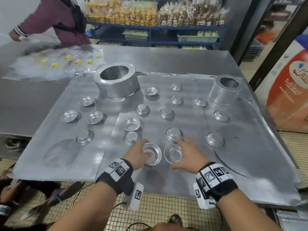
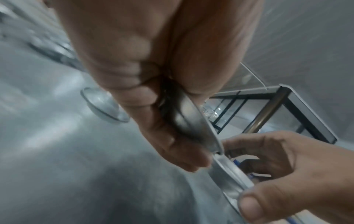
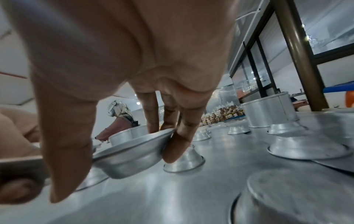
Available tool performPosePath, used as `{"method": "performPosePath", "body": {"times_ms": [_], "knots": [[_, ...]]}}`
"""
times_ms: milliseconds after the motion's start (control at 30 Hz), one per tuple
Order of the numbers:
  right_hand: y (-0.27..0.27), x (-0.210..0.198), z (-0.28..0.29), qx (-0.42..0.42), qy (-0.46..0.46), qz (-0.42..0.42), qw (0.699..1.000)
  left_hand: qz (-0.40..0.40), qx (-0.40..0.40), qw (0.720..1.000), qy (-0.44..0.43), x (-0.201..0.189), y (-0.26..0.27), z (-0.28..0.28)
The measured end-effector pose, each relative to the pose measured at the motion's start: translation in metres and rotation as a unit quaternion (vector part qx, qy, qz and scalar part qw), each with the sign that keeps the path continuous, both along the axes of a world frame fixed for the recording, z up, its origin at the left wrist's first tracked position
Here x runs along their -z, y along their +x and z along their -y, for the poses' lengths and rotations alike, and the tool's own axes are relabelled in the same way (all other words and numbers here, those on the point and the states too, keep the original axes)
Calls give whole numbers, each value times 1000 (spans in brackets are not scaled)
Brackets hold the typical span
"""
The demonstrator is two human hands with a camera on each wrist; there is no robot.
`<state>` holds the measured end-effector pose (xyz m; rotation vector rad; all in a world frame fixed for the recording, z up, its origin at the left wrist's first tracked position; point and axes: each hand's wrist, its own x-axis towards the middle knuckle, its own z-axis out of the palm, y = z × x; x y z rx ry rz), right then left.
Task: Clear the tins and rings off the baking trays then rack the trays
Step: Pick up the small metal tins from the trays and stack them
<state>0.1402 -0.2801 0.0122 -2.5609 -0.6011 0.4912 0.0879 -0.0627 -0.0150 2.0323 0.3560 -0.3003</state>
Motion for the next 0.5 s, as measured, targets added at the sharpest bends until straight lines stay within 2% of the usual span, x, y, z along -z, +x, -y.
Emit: {"method": "performPosePath", "body": {"times_ms": [133, 300, 367, 500], "knots": [[12, -3, 9, -13, 11, 39, 999, 19, -60, 993, -98, 12, 0, 22], [18, -12, 10, -12, -4, 82, 997, 18, -102, 984, -142, 18, -2, 34], [17, -16, 4, -18, 25, 90, 995, 13, -122, 979, -163, 20, -2, 34], [10, -21, -17, -63, 76, 55, 994, 14, -184, 948, -261, 13, 2, 35]]}}
